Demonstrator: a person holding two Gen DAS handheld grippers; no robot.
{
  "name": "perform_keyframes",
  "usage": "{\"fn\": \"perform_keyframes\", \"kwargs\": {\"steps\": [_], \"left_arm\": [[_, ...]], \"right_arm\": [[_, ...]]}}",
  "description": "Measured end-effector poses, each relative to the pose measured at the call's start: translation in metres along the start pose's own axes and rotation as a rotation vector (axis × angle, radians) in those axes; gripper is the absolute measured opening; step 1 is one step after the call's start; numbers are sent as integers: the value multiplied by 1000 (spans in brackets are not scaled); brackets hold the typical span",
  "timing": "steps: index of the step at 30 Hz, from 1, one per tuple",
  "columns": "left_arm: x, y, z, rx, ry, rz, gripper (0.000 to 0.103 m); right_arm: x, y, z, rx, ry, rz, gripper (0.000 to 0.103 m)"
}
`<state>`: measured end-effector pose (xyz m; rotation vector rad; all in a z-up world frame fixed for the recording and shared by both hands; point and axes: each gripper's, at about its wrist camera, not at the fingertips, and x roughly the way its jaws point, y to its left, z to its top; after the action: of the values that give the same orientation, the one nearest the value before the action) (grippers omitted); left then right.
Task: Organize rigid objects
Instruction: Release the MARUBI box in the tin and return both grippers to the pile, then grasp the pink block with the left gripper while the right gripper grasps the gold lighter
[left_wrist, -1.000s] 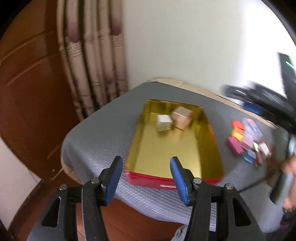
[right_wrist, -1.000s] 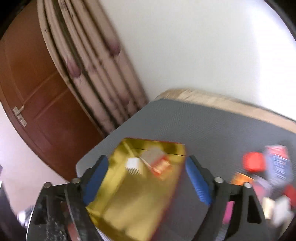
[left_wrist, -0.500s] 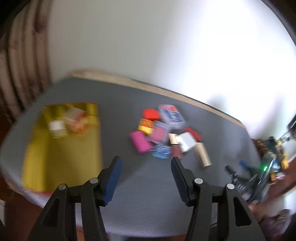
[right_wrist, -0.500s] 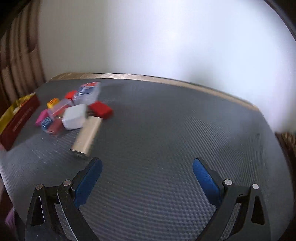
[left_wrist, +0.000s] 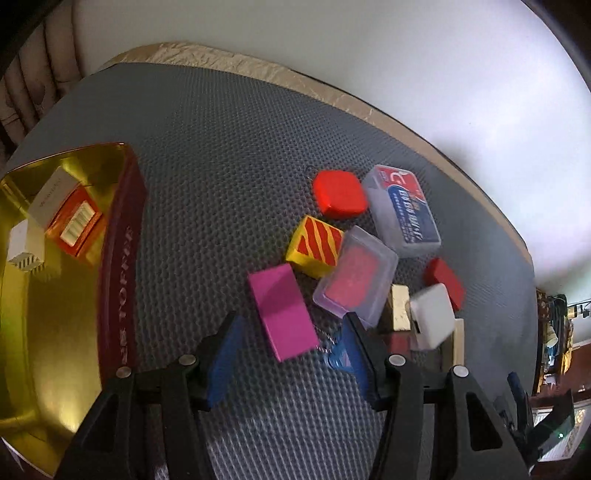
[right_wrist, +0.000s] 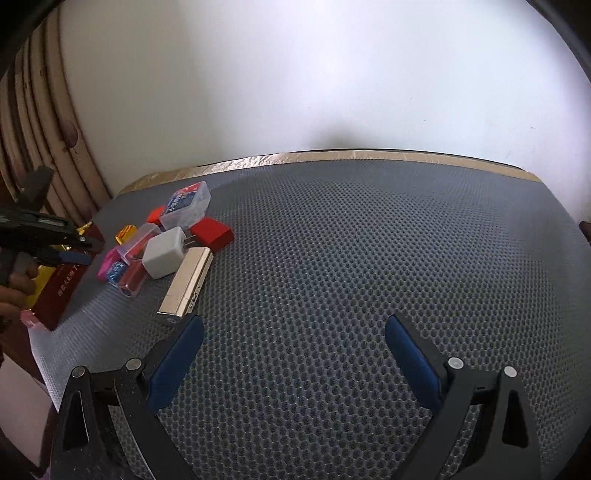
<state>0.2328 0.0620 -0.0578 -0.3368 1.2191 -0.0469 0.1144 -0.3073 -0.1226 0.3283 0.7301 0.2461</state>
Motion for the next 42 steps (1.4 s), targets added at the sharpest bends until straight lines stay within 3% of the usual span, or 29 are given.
{"fn": "perform_keyframes", "kwargs": {"steps": [9,10,11,12,19,25,26,28,29,36,38,39,42], "left_arm": [[30,5,9,-12,26,76,55],[31,4,7,-5,14,92,47],[31,3,6,2,5,119,31],[31,3,5,6,-4,148,31],[13,1,-22,-8,-57,87,30],[-46,-9,-61,18,-138,6,31],[-54,-8,-65,14,-146,-6,31],[-79,-5,-77,-1,-167,-31,31],[-90,0,-80,-4,-177,-36,31],[-160,42,-90,-59,-256,-8,31],[-174,54,-90,-69,-271,8,31],[-181,63,-90,-71,-280,27,31],[-187,85,-85,-95,-290,57,31]], "right_arm": [[8,3,1,0,21,16,98],[9,3,2,0,24,16,98],[10,3,2,1,27,15,98],[11,3,2,2,30,14,98],[11,7,3,-8,43,-9,98],[16,51,27,-75,68,74,97],[19,60,30,-100,74,63,95],[30,75,37,-129,105,76,75],[39,82,41,-129,130,79,71],[85,106,44,-164,250,33,62],[96,110,45,-178,275,13,49],[102,112,44,-185,296,1,32],[104,114,44,-202,308,-27,27]]}}
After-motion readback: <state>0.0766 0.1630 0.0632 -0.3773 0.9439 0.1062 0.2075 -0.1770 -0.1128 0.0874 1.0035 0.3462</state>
